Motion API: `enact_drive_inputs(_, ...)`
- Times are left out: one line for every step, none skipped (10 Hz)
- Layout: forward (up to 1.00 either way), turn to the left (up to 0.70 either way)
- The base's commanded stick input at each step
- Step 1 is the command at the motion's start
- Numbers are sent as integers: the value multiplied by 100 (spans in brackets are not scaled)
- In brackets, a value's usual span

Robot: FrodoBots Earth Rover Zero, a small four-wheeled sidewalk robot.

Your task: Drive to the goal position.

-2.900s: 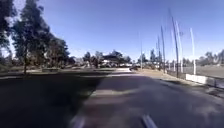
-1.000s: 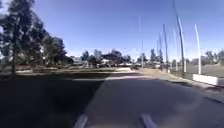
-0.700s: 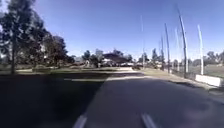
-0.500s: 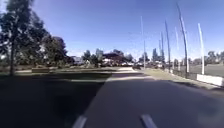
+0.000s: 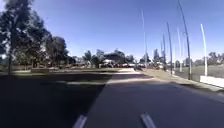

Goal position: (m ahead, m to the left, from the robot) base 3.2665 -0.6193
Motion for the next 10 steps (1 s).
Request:
enact_drive_inputs(85,-29)
enact_drive_inputs(85,-34)
enact_drive_inputs(85,-34)
enact_drive_inputs(85,-32)
enact_drive_inputs(85,-20)
enact_drive_inputs(85,-9)
enact_drive_inputs(85,0)
enact_drive_inputs(85,0)
enact_drive_inputs(85,0)
enact_drive_inputs(85,0)
